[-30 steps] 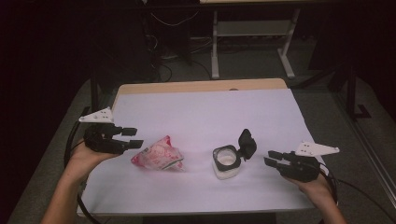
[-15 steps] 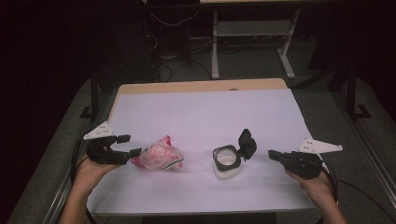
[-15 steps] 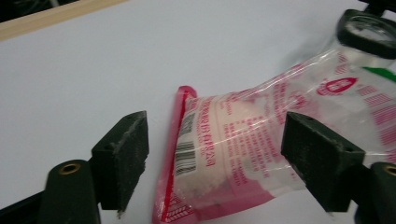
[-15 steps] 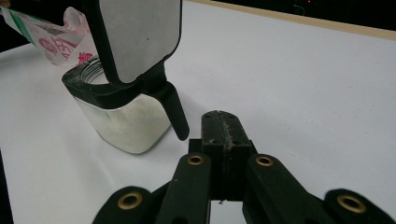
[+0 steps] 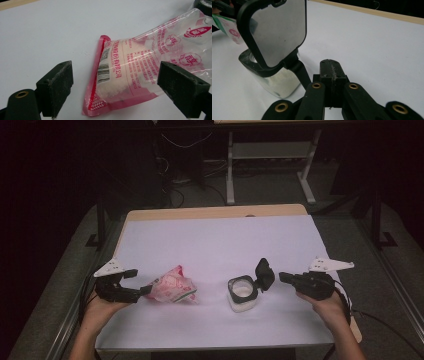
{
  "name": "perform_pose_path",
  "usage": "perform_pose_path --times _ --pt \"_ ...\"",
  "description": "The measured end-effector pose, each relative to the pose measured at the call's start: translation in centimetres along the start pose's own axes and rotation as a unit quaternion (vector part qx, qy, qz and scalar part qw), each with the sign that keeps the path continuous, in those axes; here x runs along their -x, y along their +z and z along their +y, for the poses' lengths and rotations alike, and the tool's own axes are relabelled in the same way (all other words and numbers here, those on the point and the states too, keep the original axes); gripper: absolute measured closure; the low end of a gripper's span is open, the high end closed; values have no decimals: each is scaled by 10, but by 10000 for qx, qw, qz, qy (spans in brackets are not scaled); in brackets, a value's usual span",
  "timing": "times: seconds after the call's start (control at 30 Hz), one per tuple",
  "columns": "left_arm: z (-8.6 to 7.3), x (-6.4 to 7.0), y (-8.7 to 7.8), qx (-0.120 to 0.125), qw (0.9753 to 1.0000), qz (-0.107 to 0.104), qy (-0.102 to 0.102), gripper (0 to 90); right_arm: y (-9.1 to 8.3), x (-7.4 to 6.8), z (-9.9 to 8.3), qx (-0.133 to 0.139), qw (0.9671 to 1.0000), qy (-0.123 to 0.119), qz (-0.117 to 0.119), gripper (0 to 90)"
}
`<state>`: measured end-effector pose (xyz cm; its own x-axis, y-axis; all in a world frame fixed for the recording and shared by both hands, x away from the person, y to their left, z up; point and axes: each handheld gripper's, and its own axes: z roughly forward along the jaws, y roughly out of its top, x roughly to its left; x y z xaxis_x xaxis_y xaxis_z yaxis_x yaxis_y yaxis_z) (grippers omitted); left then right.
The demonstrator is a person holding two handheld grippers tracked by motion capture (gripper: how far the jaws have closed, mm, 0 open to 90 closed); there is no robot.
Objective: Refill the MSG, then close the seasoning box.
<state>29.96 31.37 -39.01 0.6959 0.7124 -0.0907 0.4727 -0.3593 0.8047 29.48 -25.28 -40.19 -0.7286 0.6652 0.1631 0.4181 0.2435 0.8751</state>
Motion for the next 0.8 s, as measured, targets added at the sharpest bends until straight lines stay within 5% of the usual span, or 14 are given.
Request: perform_pose_path --times 0.8 --pt "-9 -2 4 -21 10000 -32 24 131 7 -31 19 354 9978 -330 459 900"
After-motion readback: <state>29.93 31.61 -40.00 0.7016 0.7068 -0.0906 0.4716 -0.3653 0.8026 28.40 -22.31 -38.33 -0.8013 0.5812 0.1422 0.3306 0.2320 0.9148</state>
